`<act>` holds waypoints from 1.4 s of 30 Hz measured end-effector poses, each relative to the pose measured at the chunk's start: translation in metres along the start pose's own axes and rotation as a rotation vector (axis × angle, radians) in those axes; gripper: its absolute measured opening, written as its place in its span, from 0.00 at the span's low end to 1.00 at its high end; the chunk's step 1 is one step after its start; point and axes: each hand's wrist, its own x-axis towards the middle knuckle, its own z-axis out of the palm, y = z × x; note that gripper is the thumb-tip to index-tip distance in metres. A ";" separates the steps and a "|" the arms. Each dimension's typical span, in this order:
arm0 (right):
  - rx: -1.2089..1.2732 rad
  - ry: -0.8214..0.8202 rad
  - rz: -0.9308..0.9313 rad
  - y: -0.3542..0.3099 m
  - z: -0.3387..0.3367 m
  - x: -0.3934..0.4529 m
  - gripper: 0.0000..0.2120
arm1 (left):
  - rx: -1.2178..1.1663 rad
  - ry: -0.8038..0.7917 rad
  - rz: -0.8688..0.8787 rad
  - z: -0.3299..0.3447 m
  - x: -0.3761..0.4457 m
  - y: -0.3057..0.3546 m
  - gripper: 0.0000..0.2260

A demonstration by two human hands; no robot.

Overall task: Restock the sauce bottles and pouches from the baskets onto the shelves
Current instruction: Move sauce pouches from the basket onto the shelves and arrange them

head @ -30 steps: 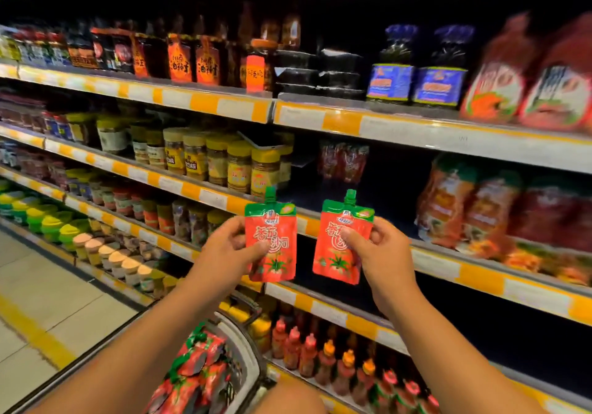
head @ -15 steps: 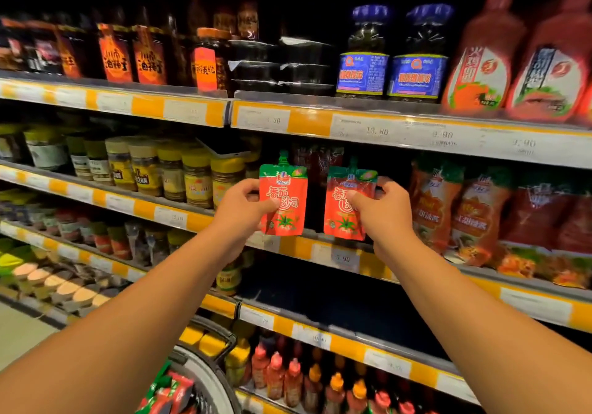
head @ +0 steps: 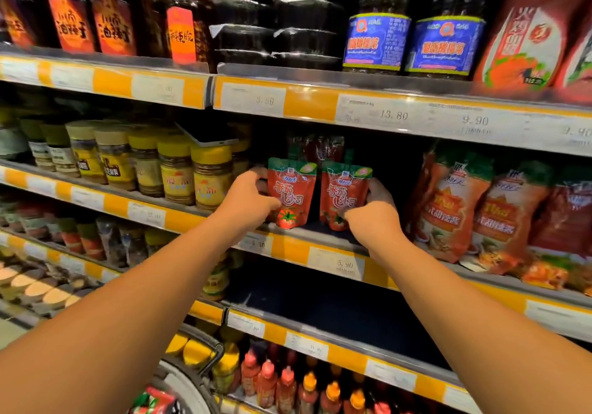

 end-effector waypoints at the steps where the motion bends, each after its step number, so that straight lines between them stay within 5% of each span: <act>1: -0.033 -0.006 0.011 0.000 0.000 0.000 0.24 | 0.038 -0.016 0.009 -0.002 0.000 -0.001 0.20; 20: -0.278 0.028 0.001 -0.009 0.029 0.034 0.25 | 0.203 0.051 0.004 0.012 0.041 -0.012 0.36; 42: -0.207 0.067 0.010 0.010 0.065 0.123 0.13 | 0.458 0.247 0.211 0.052 0.136 -0.014 0.23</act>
